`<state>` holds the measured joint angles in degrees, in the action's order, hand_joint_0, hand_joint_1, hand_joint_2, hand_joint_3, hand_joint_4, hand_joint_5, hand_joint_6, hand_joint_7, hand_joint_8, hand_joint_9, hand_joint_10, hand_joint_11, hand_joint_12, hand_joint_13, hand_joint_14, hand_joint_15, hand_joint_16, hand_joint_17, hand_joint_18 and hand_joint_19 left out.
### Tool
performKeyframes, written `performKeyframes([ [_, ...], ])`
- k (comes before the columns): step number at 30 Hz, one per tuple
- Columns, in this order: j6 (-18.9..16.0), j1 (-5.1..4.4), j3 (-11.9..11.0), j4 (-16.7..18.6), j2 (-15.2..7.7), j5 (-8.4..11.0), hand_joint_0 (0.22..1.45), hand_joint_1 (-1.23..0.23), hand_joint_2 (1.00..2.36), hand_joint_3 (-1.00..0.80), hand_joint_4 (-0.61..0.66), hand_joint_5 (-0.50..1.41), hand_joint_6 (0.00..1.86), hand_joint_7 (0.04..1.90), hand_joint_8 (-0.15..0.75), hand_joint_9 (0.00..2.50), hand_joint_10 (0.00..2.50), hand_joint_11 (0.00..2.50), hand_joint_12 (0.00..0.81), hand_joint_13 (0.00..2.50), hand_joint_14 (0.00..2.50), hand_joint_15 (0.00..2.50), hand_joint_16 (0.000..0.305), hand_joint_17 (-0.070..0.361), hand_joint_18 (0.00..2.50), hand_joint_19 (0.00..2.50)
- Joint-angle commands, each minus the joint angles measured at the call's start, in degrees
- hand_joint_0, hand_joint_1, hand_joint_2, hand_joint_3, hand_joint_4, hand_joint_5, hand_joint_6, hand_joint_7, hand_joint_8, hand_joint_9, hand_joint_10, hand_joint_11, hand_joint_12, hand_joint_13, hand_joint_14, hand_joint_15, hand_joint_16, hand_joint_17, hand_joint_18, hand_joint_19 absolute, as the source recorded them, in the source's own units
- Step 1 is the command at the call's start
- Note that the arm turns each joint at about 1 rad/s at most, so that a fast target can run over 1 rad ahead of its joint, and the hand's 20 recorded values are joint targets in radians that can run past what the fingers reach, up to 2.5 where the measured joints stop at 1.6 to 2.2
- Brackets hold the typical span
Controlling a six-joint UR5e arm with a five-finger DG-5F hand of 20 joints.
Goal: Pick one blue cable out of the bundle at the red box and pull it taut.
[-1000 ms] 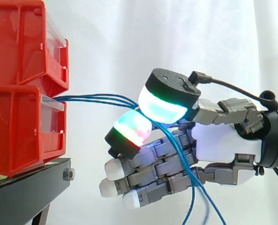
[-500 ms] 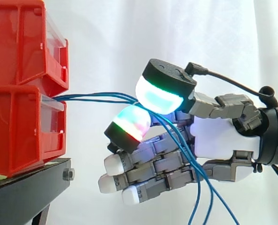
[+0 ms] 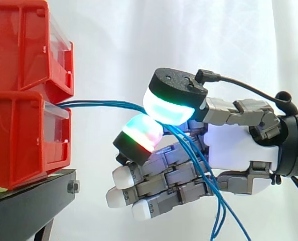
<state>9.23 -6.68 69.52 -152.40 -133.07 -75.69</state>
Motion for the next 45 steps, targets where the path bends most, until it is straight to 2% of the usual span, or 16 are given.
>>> performKeyframes([
  [1,0.00,0.00,0.00,0.00,0.00,0.01,0.65,-0.91,1.02,-0.16,0.14,-0.15,0.91,1.15,0.374,0.75,0.01,0.48,0.387,0.51,0.01,0.20,0.055,0.123,0.57,0.23],
  [6,0.00,0.09,0.00,0.00,0.00,0.01,0.68,-0.92,1.00,-0.43,0.22,-0.16,0.91,0.99,0.363,0.71,0.01,0.48,0.388,0.49,0.01,0.19,0.056,0.125,0.56,0.22],
  [8,0.00,0.09,0.00,0.00,0.00,0.01,0.65,-0.90,1.00,-0.50,0.25,-0.16,0.90,0.99,0.363,0.71,0.01,0.48,0.388,0.48,0.01,0.19,0.056,0.125,0.56,0.23],
  [15,0.18,0.09,0.00,0.26,0.00,-0.08,0.54,-0.72,1.00,-0.50,0.23,-0.14,0.89,1.01,0.388,0.76,0.01,0.48,0.393,0.50,0.01,0.22,0.058,0.130,0.56,0.27],
  [22,0.71,0.09,-0.09,0.35,0.00,0.01,0.55,-0.66,1.00,-0.49,0.21,-0.13,0.88,1.02,0.389,0.78,0.01,0.46,0.389,0.50,0.01,0.22,0.056,0.127,0.55,0.30],
  [26,0.71,0.09,-0.09,0.35,0.00,0.01,0.59,-0.69,1.01,-0.37,0.19,-0.13,0.89,1.08,0.391,0.80,0.01,0.48,0.381,0.51,0.01,0.22,0.054,0.122,0.56,0.30],
  [29,0.71,0.09,-0.09,0.35,0.00,0.01,0.61,-0.77,1.02,-0.26,0.21,-0.13,0.89,1.14,0.391,0.81,0.01,0.50,0.379,0.52,0.01,0.22,0.054,0.122,0.58,0.28],
  [32,0.71,0.09,-0.09,0.26,0.00,0.01,0.65,-0.86,1.02,-0.24,0.15,-0.14,0.92,1.07,0.386,0.79,0.01,0.51,0.382,0.53,0.01,0.21,0.054,0.122,0.59,0.25],
  [38,0.71,0.09,-0.09,0.00,0.00,0.01,0.73,-0.96,1.01,-0.37,0.12,-0.17,0.93,1.03,0.360,0.73,0.01,0.51,0.387,0.52,0.01,0.19,0.055,0.124,0.60,0.19],
  [42,0.71,0.09,-0.09,0.00,0.00,0.01,0.77,-0.97,1.00,-0.50,0.13,-0.17,0.93,0.99,0.356,0.73,0.01,0.51,0.386,0.51,0.01,0.18,0.055,0.124,0.60,0.18],
  [45,0.71,0.00,-0.09,0.00,0.00,0.01,0.76,-0.96,1.00,-0.50,0.15,-0.17,0.93,0.96,0.353,0.72,0.01,0.52,0.385,0.51,0.01,0.18,0.055,0.123,0.61,0.18],
])
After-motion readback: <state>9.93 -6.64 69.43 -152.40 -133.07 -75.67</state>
